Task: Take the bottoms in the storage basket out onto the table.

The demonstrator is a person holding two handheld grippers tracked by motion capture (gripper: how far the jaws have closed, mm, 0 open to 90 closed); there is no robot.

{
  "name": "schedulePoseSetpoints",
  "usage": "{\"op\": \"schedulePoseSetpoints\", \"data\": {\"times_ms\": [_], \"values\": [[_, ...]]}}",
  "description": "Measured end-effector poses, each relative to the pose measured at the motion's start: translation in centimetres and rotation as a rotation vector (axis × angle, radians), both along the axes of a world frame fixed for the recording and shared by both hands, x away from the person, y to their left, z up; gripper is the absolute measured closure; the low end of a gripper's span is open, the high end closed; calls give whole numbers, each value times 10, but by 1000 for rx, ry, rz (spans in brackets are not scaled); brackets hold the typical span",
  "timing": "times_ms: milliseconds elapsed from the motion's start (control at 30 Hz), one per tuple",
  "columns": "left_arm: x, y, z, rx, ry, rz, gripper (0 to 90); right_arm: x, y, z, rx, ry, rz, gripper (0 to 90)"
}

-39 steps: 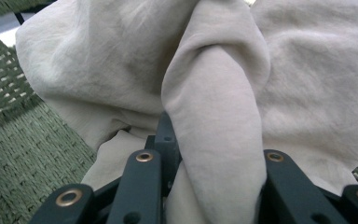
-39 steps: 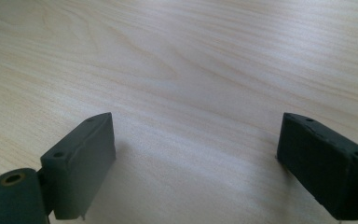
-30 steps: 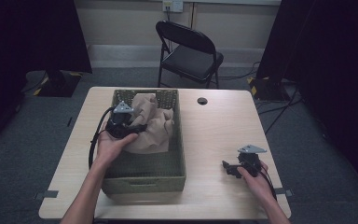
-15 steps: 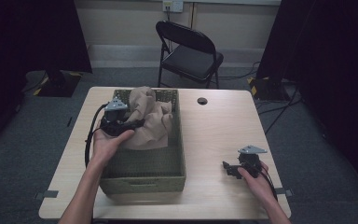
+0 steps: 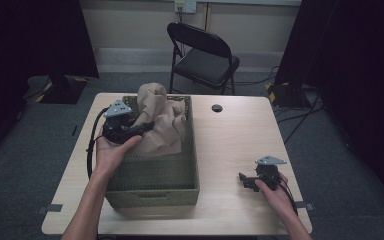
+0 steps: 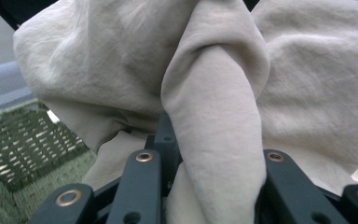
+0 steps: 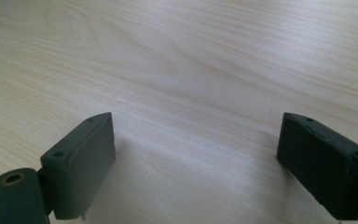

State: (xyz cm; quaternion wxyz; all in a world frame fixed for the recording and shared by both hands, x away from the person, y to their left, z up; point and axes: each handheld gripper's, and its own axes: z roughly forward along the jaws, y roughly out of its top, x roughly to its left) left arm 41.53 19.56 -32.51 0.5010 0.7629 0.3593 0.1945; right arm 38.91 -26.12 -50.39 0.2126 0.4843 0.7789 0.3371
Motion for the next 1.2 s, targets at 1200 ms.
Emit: {"op": "schedulePoseSetpoints", "data": {"times_ms": [1200], "values": [[-23,-25,53,-143,-185,-38,709,0,0,0,0,0,0,107]]}}
